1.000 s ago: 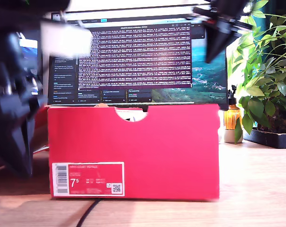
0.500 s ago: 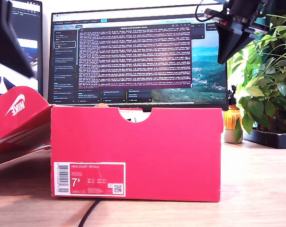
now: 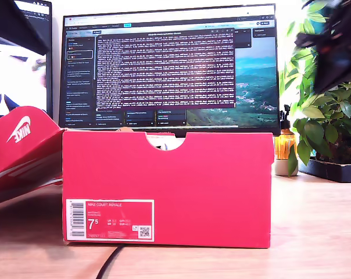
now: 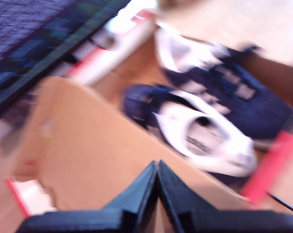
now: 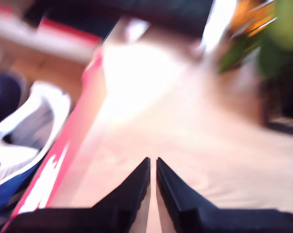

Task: Pack the blue shoes by picking the first shoe and placing it inside the red shoebox, left side, then picking and rotating the second shoe and placing it in the shoebox

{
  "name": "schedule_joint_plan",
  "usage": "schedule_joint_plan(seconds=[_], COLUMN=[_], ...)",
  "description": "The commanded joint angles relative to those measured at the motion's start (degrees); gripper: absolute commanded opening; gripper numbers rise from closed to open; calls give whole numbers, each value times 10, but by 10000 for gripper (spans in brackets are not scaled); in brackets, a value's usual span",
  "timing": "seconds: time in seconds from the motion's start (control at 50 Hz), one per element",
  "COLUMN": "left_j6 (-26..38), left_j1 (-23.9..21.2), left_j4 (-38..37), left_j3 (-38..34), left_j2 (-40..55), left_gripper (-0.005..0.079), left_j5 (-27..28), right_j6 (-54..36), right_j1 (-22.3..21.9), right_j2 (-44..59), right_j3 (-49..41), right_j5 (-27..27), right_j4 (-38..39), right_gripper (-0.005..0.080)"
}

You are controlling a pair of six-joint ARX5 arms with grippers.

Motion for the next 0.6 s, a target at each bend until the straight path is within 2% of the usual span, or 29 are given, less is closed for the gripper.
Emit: schedule_joint_plan(seconds=[0.0,0.16,0.3,0.44,0.58], left_j6=[-5,-17,-31,-85,-141], left_j1=[39,126,176,207,206], left_j4=[14,33,50,80,110], left_j3=[-10,-17,-21,-49,-81], left_j2=[11,23,23,21,10], left_gripper=[-14,-11,-11,-11,-11], left_j5=[32,105,132,152,149], right_j6=[1,2,2,15,52], right_j1=[-12,-44,-69,-73,-73], right_j2=[-25,-87,-125,-151,-173], right_j3=[-36,-109,-162,-213,-275], right_j5=[1,1,1,0,0], right_j4=[28,89,137,178,238], right_gripper=[-13,-13,-13,-13,-13])
